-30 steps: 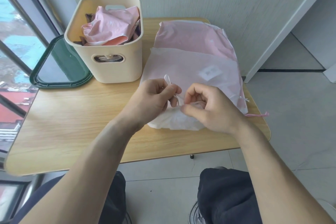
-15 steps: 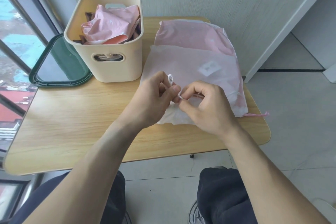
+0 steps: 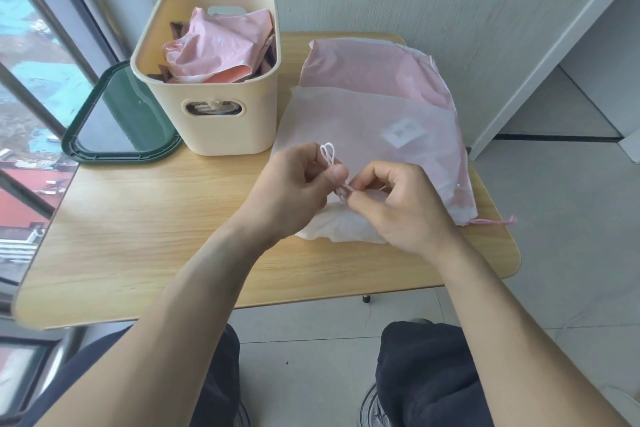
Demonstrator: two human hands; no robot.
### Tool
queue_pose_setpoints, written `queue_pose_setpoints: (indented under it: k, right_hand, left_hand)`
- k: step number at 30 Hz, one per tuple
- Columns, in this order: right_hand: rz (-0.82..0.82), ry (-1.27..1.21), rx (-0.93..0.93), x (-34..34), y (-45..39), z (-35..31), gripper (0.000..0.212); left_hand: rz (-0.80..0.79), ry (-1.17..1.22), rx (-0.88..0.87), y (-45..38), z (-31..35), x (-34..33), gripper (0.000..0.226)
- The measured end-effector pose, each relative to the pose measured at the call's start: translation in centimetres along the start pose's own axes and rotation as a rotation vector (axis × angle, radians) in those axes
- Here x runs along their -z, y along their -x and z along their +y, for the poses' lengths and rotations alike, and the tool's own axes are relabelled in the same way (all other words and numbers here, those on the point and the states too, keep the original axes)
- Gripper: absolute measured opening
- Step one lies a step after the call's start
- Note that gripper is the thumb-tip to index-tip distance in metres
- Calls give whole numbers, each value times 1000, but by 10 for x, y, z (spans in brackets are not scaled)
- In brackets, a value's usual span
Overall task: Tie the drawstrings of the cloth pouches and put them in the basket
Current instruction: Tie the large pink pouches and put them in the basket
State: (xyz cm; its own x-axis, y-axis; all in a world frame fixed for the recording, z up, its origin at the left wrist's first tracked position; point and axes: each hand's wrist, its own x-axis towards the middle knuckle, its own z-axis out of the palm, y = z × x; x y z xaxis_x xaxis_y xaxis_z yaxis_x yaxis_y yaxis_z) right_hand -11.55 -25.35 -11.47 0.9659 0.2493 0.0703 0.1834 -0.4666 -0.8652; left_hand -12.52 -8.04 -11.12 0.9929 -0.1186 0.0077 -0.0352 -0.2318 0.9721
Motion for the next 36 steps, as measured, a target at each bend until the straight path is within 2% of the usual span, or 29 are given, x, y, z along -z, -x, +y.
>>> queue_pose_setpoints:
  k: [5,11,17,20,23,30,36]
  right_hand:
    - [-29,45,24,4,2,3,9]
    - [203,186,320,0,3,4,13]
    - [242,247,387,-6,6,3,4]
    - [189,200,289,-5,8,1,18]
    - [180,180,209,-4,7,1,15]
    - [169,220,294,-6,6,1,10]
    - [39,250,255,-6,9,-5,16]
  left_hand:
    - [-33,188,102,-1,2,0,19]
    - [2,301,233,-4,-4,0,24]
    - [59,363,272,-3,-2,-3,26]
    - [67,344,274,-2,-1,-3,26]
    - [52,321,277,-2,-1,-4,25]
    - [95,258,263,0,1,1,26]
    - [187,-80,172,-1,-3,2,27]
